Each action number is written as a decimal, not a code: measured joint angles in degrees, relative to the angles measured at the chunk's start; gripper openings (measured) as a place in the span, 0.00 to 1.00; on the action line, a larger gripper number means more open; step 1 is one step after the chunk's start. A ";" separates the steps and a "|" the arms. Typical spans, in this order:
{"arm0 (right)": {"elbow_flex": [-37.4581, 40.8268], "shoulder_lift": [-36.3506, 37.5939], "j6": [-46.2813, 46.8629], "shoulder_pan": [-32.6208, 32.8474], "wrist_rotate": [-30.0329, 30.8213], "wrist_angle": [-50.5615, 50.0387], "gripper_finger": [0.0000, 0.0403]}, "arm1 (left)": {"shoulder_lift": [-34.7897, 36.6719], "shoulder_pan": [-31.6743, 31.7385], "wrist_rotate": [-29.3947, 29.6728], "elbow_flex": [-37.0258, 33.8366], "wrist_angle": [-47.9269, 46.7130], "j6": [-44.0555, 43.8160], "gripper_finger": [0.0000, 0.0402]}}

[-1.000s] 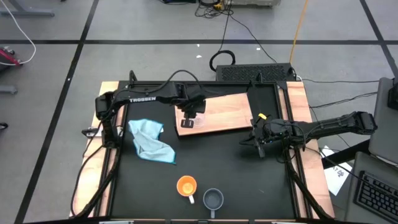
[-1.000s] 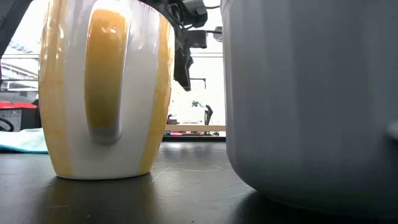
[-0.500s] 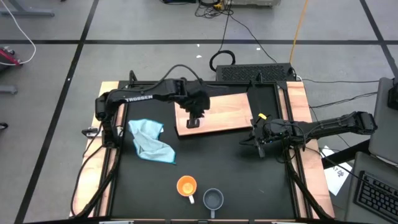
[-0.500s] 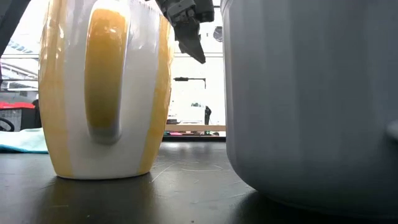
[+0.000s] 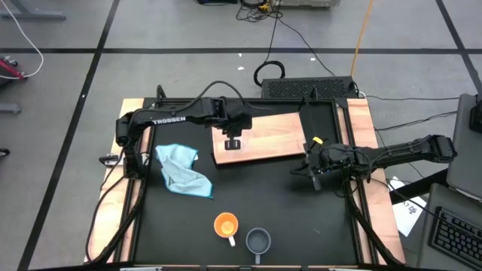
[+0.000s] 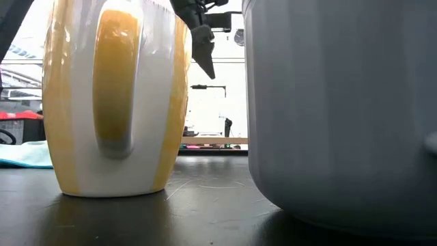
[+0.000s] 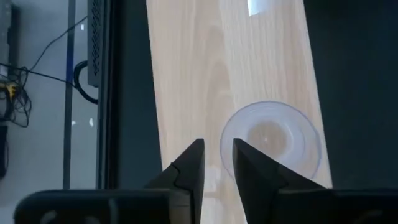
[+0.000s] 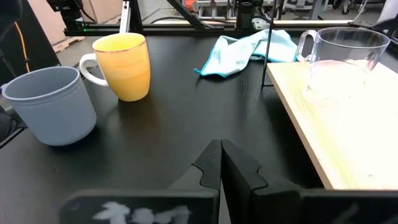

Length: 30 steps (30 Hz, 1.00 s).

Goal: Stack small to large cups/mugs on shelf
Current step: Put the transparent mug on the shelf

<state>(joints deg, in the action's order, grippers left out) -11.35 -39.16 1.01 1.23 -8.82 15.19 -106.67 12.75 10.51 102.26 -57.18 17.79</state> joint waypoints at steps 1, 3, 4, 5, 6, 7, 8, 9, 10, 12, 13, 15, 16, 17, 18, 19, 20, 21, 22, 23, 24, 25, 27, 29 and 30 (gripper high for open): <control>0.00 0.00 -0.08 0.00 0.00 0.01 0.00 | 0.00 0.09 -0.09 0.00 0.26 0.20 0.19; 0.00 0.00 -0.21 0.00 0.00 0.14 0.00 | 0.29 0.14 0.13 0.02 0.58 -0.41 0.12; 0.00 0.00 -0.21 0.00 0.00 0.42 0.00 | 0.93 0.37 0.25 0.00 0.54 -1.40 0.08; 0.00 0.00 -0.21 0.00 0.00 0.70 0.00 | 1.55 0.52 0.24 0.00 0.77 -2.49 0.04; 0.00 0.00 -0.21 0.00 0.00 0.90 0.00 | 2.60 0.82 0.17 0.05 1.38 -3.54 0.02; 0.00 0.00 -0.19 0.00 0.00 0.93 0.00 | 4.06 1.24 -0.12 0.05 1.66 -4.31 0.02; 0.00 0.00 -0.19 0.00 0.00 0.89 0.00 | 5.62 1.54 -0.18 -0.21 1.88 -4.76 0.01; 0.00 0.00 -0.19 0.00 0.00 0.90 0.00 | 7.28 1.64 -0.17 -0.60 2.60 -4.89 0.01; 0.00 0.00 -0.19 0.00 0.00 0.90 0.00 | 9.33 1.64 -0.46 -1.13 3.75 -4.96 0.01; 0.00 0.00 -0.19 0.00 0.00 0.94 0.00 | 13.70 1.38 -2.04 -2.56 5.75 -5.26 0.01; 0.00 0.00 -0.19 0.00 0.00 1.10 0.00 | 16.24 1.00 -2.79 -3.80 7.34 -5.67 0.00; 0.00 0.00 -0.17 0.00 0.00 1.16 0.00 | 21.66 0.26 -3.88 -7.56 12.11 -6.33 0.00; 0.00 0.00 -0.19 0.00 0.00 1.29 0.00 | 24.71 -0.18 -4.09 -10.05 14.48 -6.41 0.00; 0.00 0.00 -0.19 0.00 0.00 1.31 0.00 | 27.59 -0.71 -4.06 -12.96 16.73 -6.78 0.00; 0.00 0.00 -0.19 0.00 0.00 1.26 0.00 | 30.40 -1.34 -3.95 -15.99 19.13 -7.33 0.00; 0.00 0.00 -0.19 0.00 0.00 1.27 0.00 | 33.40 -1.99 -3.58 -19.27 21.65 -7.91 0.00; 0.00 0.00 -0.19 0.00 0.00 1.28 0.00 | 36.23 -2.67 -3.22 -22.81 23.93 -8.41 0.00; 0.00 0.00 -0.19 0.00 0.00 1.28 0.00 | 39.10 -3.38 -2.77 -26.35 25.97 -8.97 0.00; 0.00 0.00 -0.19 0.00 0.00 1.30 0.00 | 41.88 -4.04 -2.27 -29.79 28.18 -9.68 0.00; 0.00 0.00 -0.19 0.00 0.00 1.30 0.00 | 44.67 -4.65 -1.46 -33.33 30.51 -10.61 0.00; 0.00 0.00 -0.21 0.00 0.00 1.32 0.00 | 47.21 -5.24 -0.61 -36.96 32.69 -11.50 0.00; 0.00 0.00 -0.21 0.00 0.00 1.48 0.00 | 49.64 -5.83 0.04 -40.54 35.01 -12.43 0.00; 0.02 -0.02 -0.21 0.00 0.00 2.22 0.00 | 53.94 -6.96 0.59 -47.40 39.59 -13.86 0.00; 0.01 -0.04 -0.19 0.00 0.00 3.86 0.00 | 57.65 -7.60 1.10 -53.63 43.38 -15.06 0.00; 0.00 -0.04 -0.17 0.00 0.00 4.48 0.00 | 59.28 -7.85 1.46 -56.44 44.95 -15.59 0.00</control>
<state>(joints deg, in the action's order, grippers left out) -11.35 -39.20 0.83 1.23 -8.82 19.67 -47.40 4.90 11.97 45.81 -12.23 2.20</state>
